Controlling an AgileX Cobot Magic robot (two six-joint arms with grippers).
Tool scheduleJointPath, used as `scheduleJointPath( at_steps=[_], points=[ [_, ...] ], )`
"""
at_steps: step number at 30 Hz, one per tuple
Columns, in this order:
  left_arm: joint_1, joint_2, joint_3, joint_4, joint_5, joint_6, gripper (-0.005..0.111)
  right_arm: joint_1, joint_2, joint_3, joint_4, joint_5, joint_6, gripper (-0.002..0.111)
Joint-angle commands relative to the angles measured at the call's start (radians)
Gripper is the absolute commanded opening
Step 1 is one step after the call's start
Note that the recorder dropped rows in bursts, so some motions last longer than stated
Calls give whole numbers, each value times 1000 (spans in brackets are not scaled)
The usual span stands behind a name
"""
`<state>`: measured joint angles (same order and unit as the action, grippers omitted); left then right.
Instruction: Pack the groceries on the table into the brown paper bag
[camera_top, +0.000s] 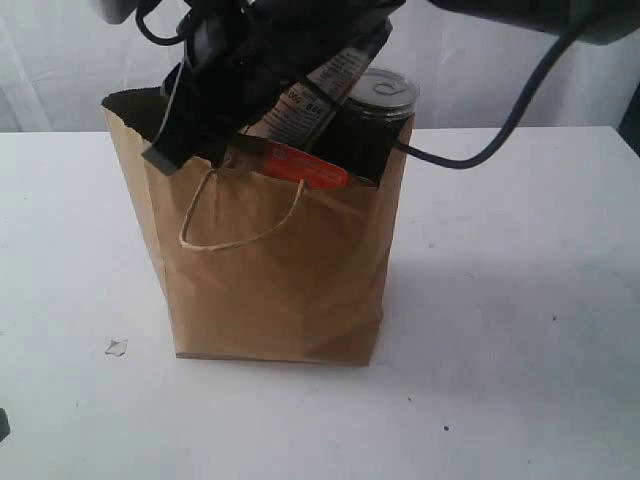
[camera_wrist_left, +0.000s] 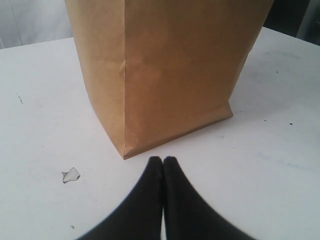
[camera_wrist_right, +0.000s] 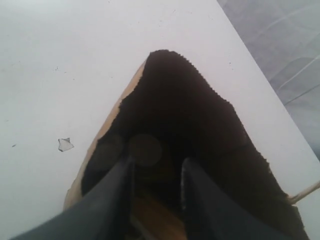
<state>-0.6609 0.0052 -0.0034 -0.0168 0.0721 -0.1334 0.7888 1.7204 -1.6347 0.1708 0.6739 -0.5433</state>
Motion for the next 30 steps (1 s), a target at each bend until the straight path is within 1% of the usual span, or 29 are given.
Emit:
scheduleJointPath(
  at_steps=[1,4,8,12,15,21,26,30],
  points=[
    [0,-5,3,-8,3,2,0,1,-10,-9,-11,-27,6,32],
    [0,-5,3,-8,3,2,0,-1,-40,-9,-30,-50,71,32],
    [0,-5,3,-8,3,2,0,-1,-108,-9,-115,-49,178,31],
    [0,-5,3,-8,3,2,0,-1,-178,6,-130,-46,235,31],
    [0,-5,3,-8,3,2,0,-1,-251,36,-130,-46,260,24],
    [0,-5,3,-8,3,2,0,-1,-424,170,-138,-95,292,0],
    [0,-5,3,-8,3,2,0,-1,-618,340,-171,-187,343,0],
    [0,-5,3,-8,3,2,0,-1,-764,474,-180,-190,347,0]
  ],
)
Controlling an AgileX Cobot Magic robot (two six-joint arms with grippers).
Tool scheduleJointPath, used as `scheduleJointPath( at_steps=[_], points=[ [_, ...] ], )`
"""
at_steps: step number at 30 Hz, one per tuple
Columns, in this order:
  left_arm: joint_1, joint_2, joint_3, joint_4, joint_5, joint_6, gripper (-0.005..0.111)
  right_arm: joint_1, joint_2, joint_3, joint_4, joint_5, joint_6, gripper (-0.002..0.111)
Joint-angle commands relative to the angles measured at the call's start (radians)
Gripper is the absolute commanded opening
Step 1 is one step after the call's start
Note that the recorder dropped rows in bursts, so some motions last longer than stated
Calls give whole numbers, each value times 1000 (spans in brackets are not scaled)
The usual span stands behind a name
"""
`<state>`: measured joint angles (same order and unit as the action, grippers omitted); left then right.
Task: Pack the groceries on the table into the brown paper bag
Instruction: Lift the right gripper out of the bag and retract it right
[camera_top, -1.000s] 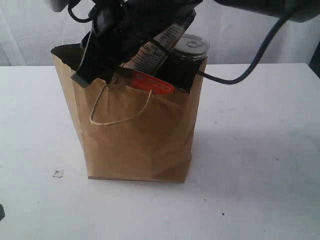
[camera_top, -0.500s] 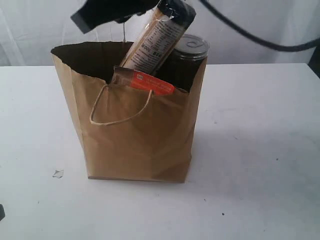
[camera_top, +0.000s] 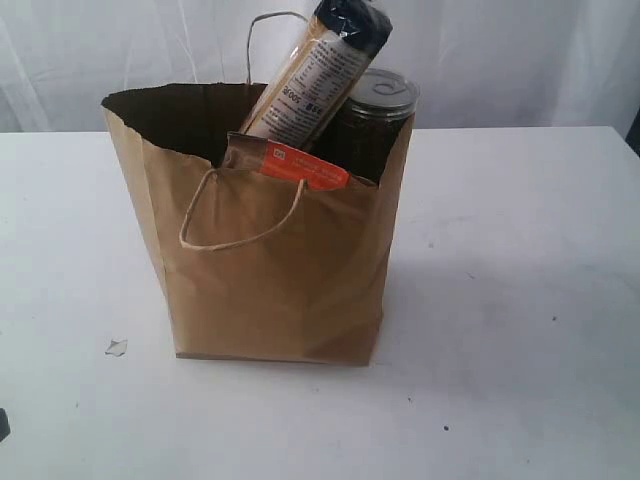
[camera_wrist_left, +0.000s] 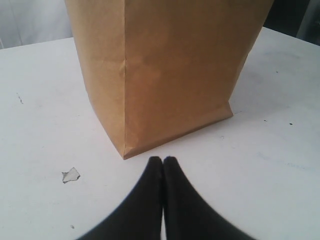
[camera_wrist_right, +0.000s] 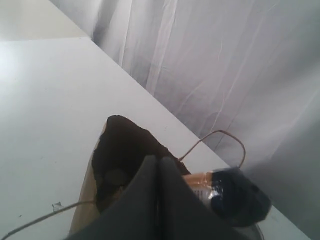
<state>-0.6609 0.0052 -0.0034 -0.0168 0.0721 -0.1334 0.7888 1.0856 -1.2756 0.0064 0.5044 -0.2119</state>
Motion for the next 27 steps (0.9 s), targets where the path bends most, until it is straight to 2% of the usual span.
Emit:
scheduleJointPath(
  at_steps=[1,10,18,24,27],
  points=[
    [0,-5,3,-8,3,2,0,-1,-158,142,-15,-18,15,0],
    [0,-5,3,-8,3,2,0,-1,-399,356,-26,14,15,0],
    [0,-5,3,-8,3,2,0,-1,-531,497,-25,194,89,0],
    [0,-5,3,-8,3,2,0,-1,-600,619,-25,188,89,0],
    [0,-5,3,-8,3,2,0,-1,-636,684,-23,80,89,0]
  ],
)
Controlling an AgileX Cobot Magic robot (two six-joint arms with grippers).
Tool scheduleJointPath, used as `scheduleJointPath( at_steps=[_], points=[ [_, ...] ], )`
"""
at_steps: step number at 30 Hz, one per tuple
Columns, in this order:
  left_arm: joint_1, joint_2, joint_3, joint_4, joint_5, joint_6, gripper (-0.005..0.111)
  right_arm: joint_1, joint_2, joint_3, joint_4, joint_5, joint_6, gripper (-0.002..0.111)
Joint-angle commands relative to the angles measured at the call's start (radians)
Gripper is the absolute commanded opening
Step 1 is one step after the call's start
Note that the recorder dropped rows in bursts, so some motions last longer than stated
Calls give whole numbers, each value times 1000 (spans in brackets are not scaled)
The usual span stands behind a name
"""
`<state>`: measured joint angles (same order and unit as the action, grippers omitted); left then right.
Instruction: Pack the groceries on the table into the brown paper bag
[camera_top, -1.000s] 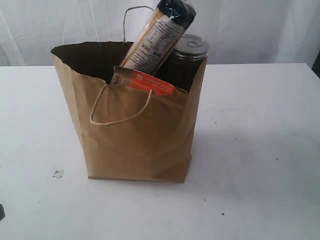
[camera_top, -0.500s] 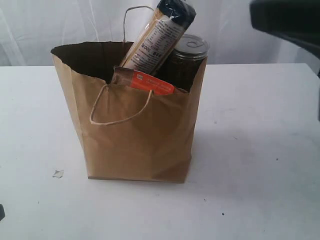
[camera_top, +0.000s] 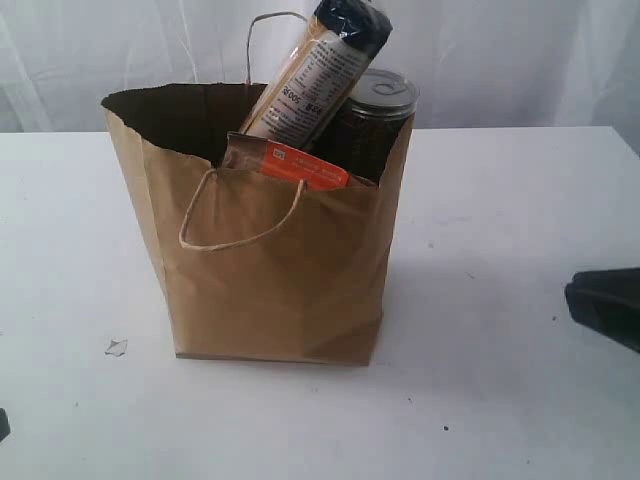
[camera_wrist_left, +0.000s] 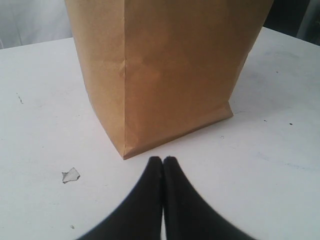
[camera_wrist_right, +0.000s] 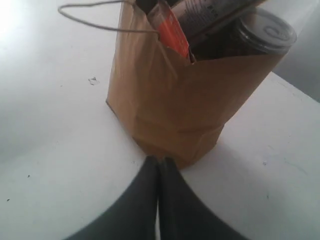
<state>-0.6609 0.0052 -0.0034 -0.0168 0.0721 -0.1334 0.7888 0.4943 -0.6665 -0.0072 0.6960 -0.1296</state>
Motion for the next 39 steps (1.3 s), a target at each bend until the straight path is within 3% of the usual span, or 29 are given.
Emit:
scheduleJointPath(
  at_steps=[1,4,10,18,30,39],
  points=[
    [0,-5,3,-8,3,2,0,-1,-57,103,-15,-169,7,0],
    [0,-5,3,-8,3,2,0,-1,-86,187,-40,-277,7,0],
    [0,-5,3,-8,3,2,0,-11,-125,348,-42,-279,157,0],
    [0,-5,3,-8,3,2,0,-179,-245,514,-37,-549,217,0],
    [0,-5,3,-8,3,2,0,-409,-491,667,-37,-519,217,0],
    [0,-5,3,-8,3,2,0,-464,-494,667,-37,-494,217,0]
  ],
)
